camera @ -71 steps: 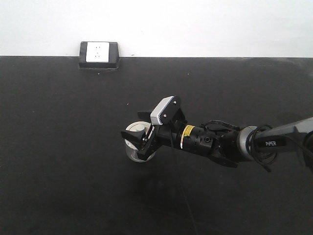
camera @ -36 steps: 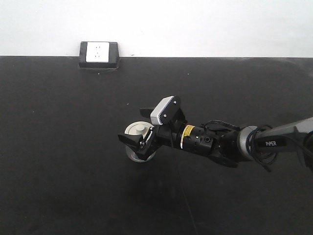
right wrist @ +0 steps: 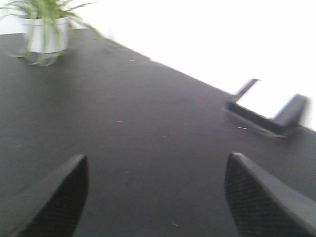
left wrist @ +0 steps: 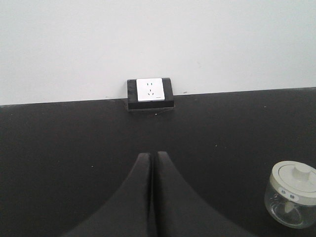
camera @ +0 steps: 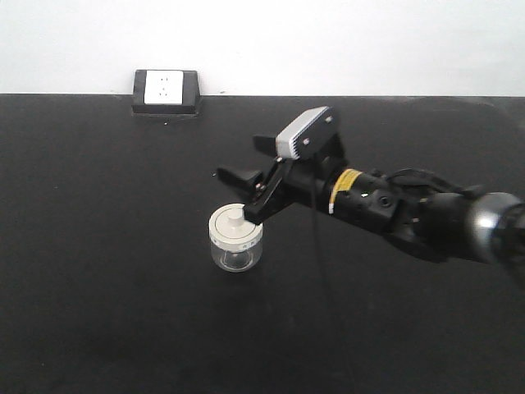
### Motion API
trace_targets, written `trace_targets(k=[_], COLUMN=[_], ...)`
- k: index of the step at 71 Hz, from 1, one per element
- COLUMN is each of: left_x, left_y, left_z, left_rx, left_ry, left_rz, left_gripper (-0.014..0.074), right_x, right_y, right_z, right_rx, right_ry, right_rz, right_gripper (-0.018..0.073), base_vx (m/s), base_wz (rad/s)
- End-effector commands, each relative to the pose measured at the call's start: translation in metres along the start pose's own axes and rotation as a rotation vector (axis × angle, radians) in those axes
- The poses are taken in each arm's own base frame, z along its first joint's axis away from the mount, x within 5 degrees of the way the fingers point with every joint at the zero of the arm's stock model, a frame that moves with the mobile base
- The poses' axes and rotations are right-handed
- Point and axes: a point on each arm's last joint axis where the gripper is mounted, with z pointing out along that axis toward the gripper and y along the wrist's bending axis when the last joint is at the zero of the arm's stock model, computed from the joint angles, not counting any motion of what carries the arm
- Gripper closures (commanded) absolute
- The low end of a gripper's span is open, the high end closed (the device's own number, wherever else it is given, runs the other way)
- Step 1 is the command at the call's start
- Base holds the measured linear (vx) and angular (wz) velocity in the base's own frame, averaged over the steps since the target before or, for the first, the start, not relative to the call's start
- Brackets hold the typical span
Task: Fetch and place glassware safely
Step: 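Lift and withdraw the open right gripper away from the jar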
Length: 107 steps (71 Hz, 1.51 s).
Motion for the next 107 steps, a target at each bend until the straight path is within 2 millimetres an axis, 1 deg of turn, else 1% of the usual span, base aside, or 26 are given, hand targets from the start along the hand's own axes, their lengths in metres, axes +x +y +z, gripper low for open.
trace_targets(k=[1,5,8,15,18,19,25,28,36,39,48,64,76,87,97,107], left_x=[-0.015,-0.015,-0.015,-0.015,-0.015,-0.015,-0.015,-0.015,-0.015,-0.015,-0.015,-0.015,-0.015,-0.015,-0.015,-0.015], left_y=[-0.001,-0.001,-0.001,-0.001,-0.001,-0.001,-0.001,-0.001,-0.001,-0.001,-0.001,-0.001,-0.001,-0.001,-0.001,-0.001], left_z=[0.0,0.0,0.0,0.0,0.0,0.0,0.0,0.0,0.0,0.0,0.0,0.0,0.0,0.0,0.0,0.0], left_rx=[0.008,0.008,0.008,0.008,0.008,0.008,0.008,0.008,0.008,0.008,0.008,0.008,0.008,0.008,0.008,0.008], left_ry=[-0.09,-0.09,-0.09,-0.09,-0.09,-0.09,-0.09,-0.09,-0.09,-0.09,-0.09,-0.09,-0.09,-0.09,-0.09,-0.09], left_rz=[-0.011,-0.011,-0.011,-0.011,-0.011,-0.011,-0.011,-0.011,-0.011,-0.011,-0.011,-0.011,-0.011,-0.011,-0.011,-0.011], left_gripper=[0.0603,0.0603,0.0603,0.0603,0.0603,0.0603,0.0603,0.0603,0.0603,0.0603,0.0603,0.0603,0.0603,0.0603,0.0603,0.0603], right_x=[-0.044,-0.054,-0.057,-0.065,-0.064,-0.064,-0.066,-0.064,-0.061,-0.059,-0.059,-0.059,-0.051,-0.043,-0.038,-0.037], right_y=[-0.002,-0.003,-0.003,-0.003,-0.003,-0.003,-0.002,-0.001,0.003,0.004,0.015,0.041,0.059,0.07,0.076,0.076], right_z=[-0.031,-0.047,-0.061,-0.094,-0.107,-0.112,-0.141,-0.152,-0.183,-0.192,-0.217,-0.252,-0.275,-0.29,-0.296,-0.297], right_rx=[0.079,0.128,0.171,0.263,0.297,0.311,0.4,0.44,0.561,0.607,0.694,0.741,0.778,0.812,0.818,0.822], right_ry=[-0.104,-0.113,-0.111,-0.122,-0.12,-0.122,-0.123,-0.107,-0.029,0.013,0.08,0.03,0.005,-0.009,-0.025,-0.023], right_rz=[0.009,0.041,0.075,0.109,0.119,0.126,0.151,0.161,0.154,0.159,0.147,0.111,0.102,0.1,0.088,0.087], right_gripper=[0.013,0.02,0.0268,0.047,0.0561,0.0574,0.0569,0.0568,0.0567,0.0567,0.0567,0.0567,0.0567,0.0567,0.0567,0.0567], base_vx=[0.0,0.0,0.0,0.0,0.0,0.0,0.0,0.0,0.0,0.0,0.0,0.0,0.0,0.0,0.0,0.0], base_wz=[0.0,0.0,0.0,0.0,0.0,0.0,0.0,0.0,0.0,0.0,0.0,0.0,0.0,0.0,0.0,0.0])
